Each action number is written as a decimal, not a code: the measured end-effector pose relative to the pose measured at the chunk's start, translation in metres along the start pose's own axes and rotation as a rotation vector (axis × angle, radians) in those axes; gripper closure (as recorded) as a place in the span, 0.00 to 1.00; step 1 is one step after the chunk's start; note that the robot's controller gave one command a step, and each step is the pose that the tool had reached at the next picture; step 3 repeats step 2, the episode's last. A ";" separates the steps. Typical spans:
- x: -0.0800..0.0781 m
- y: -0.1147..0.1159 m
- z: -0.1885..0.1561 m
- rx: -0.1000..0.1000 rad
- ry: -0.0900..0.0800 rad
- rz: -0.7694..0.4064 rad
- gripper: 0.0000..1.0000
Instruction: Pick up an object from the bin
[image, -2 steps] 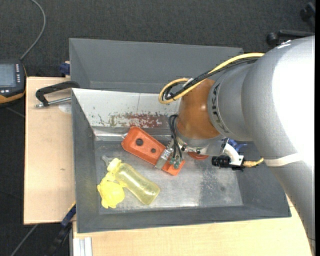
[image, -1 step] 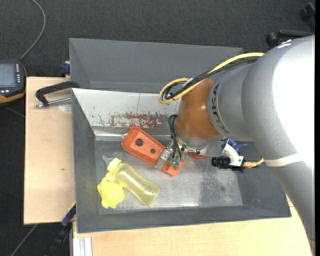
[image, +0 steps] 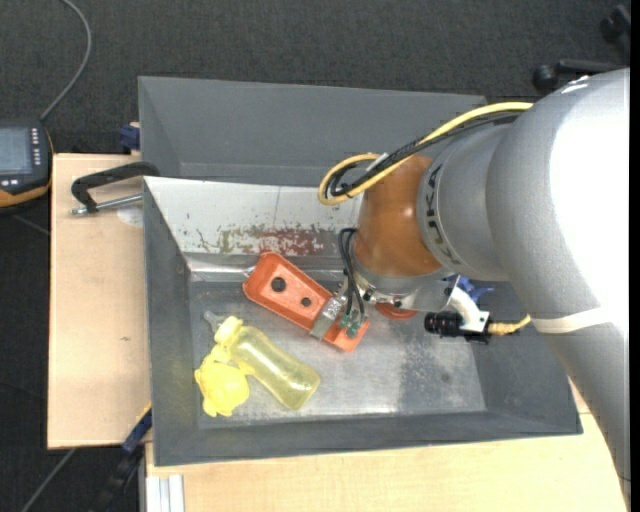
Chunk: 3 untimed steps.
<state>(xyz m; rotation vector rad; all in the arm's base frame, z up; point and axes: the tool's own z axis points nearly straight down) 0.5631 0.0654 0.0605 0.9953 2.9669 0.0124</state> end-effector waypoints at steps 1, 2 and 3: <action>0.000 0.000 -0.013 0.000 0.000 -0.004 1.00; 0.000 0.001 -0.022 -0.001 -0.001 -0.005 1.00; 0.000 0.001 -0.022 -0.001 -0.001 -0.005 1.00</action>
Offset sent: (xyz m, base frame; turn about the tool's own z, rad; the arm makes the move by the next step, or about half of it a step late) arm -0.0001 -0.0001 0.0095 0.0000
